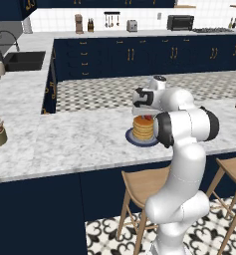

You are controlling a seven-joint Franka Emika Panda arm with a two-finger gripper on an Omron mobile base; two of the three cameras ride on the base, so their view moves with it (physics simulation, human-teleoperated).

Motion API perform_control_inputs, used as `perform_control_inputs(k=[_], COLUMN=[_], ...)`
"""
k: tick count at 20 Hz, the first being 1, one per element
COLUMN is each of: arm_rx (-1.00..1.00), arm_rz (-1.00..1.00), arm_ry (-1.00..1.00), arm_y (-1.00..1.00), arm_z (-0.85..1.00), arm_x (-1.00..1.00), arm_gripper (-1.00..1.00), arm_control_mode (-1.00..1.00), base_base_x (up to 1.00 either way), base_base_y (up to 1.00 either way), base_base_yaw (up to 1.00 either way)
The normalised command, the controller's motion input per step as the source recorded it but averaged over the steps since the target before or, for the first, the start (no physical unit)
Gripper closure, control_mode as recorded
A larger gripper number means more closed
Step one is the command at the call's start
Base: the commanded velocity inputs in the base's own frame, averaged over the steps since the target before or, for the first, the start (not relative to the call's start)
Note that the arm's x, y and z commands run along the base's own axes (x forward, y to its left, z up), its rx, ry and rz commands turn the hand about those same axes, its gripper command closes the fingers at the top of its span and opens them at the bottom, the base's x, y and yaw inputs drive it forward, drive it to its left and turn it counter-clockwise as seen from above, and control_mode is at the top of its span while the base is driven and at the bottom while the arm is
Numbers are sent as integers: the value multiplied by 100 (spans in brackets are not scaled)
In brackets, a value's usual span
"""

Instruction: Take the strawberry from the fridge and place it on top of the pancake, located on the dining counter.

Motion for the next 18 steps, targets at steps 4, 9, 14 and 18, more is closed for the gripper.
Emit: perform_control_inputs(k=[4, 9, 14, 18], arm_rx=[-2, -1, -9, -8], arm_rz=[1, 0, 0, 0], arm_ry=[2, 0, 0, 0], arm_y=[0, 0, 8, 3], arm_z=[0, -4, -18, -10], arm_x=[14, 2, 0, 0], arm_gripper=[100, 100, 100, 100], arm_control_mode=[-100, -100, -100, -100], base_base_x=[0, 0, 0, 0], base_base_y=[0, 0, 0, 0], base_base_yaw=[0, 0, 0, 0])
